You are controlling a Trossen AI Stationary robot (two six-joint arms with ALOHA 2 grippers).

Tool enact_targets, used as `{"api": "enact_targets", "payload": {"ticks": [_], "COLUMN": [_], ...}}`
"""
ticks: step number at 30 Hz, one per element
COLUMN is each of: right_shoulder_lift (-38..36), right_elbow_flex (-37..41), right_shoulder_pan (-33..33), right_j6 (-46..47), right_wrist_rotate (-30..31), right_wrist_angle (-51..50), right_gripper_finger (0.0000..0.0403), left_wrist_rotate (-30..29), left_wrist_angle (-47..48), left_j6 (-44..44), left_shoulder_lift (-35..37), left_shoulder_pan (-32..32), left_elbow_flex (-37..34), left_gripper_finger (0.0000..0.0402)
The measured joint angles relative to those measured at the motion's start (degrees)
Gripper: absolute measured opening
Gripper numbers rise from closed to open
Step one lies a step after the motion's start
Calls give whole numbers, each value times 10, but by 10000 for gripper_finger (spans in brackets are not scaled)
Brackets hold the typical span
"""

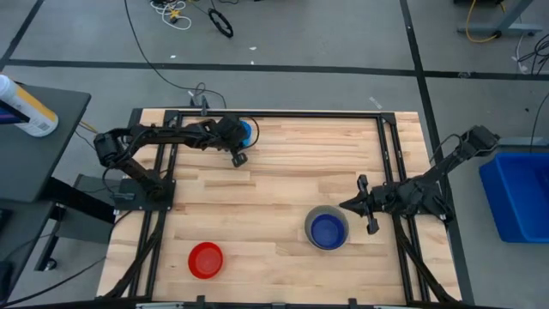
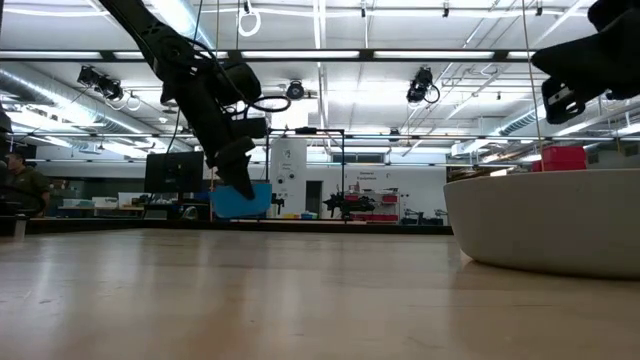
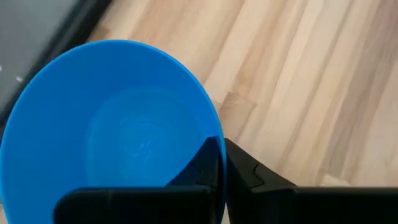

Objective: Nest bowls inside each other
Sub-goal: Stack the blue bowl on the dark blue bowl

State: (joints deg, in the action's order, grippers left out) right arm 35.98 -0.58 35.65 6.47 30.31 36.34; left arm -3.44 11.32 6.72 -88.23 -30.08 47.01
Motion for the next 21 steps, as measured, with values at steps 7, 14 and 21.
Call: {"api": "enact_targets", "payload": {"ticks": [7, 14, 21], "right_shoulder_lift": [7, 3, -65], "right_elbow_flex": [0, 0, 0], "right_shoulder_pan": [1, -7, -6], "right_j6": [-31, 68, -27], "right_wrist_rotate": [-42, -12, 14], "right_wrist_angle": [-69, -25, -94], "right_gripper_finger": [22, 24, 24], "left_wrist_rotate": [-5, -5, -4], "left_wrist_angle": [2, 1, 3], "left_j6": [2, 7, -1], "left_shoulder_lift": [11, 11, 11], "left_shoulder_pan": [0, 1, 2], "left_elbow_flex": [1, 1, 1], "left_gripper_finger": [6, 6, 6]}}
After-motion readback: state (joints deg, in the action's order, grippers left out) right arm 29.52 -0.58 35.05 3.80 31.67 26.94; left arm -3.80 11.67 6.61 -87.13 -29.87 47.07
